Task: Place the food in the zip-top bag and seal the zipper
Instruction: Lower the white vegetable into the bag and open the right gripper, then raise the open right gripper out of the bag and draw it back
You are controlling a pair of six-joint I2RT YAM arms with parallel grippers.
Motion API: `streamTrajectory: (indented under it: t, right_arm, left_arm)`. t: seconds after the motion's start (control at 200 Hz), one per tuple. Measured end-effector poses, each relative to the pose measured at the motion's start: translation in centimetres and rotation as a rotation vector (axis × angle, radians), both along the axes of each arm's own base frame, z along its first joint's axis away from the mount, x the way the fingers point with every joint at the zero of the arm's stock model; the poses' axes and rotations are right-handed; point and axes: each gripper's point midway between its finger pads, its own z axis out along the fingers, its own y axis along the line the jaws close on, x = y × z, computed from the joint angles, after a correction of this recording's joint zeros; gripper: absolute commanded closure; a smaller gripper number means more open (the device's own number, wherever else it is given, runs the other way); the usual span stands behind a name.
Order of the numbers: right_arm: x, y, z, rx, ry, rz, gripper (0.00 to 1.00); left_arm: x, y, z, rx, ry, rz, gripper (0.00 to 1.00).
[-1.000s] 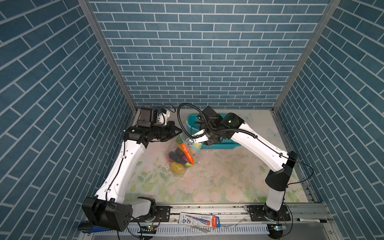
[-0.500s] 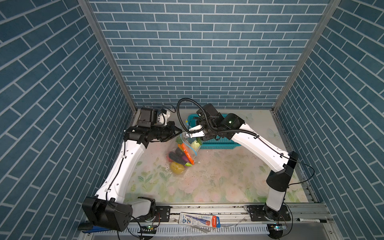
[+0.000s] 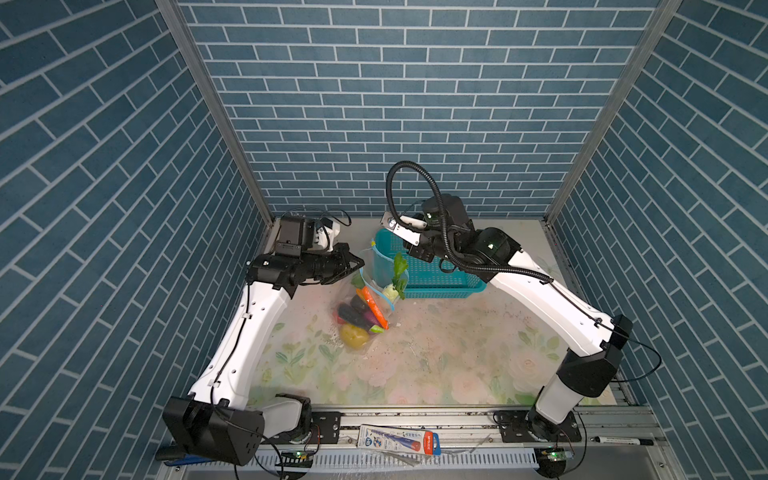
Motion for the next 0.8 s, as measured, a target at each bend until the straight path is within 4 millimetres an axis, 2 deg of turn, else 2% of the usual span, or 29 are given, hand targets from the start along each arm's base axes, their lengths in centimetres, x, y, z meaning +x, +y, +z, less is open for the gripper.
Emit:
streamTrajectory:
  t: [0.175,0.39,0.535,0.65,0.8]
  right_arm:
    - [0.3,-1.9,-1.1,0.182,0.184,-0.187,0.53]
    - [-2.2,-3.3,-4.6,0.397,0.498,-0.308,0.51]
    - [-3.8,-3.9,-8.0,0.503,0.738,-0.37,0.51]
    - [-4.7,-4.4,-10.7,0.534,0.852,-0.418,0.51]
    - [-5.4,-5.1,-15.9,0.537,0.95,-0.509,0.52]
  left_arm:
    - [0.0,0.0,-0.1,-0.002,0.003,0.002,1.0]
    - [0.0,0.0,-0.1,-0.002,0.002,0.001,1.0]
    - [0.0,0.0,-0.1,-0.003,0.002,0.002,1.0]
    - [0.0,0.0,-0.1,-0.003,0.001,0.002,1.0]
    - [0.0,0.0,0.0,-0.003,-0.001,0.002,1.0]
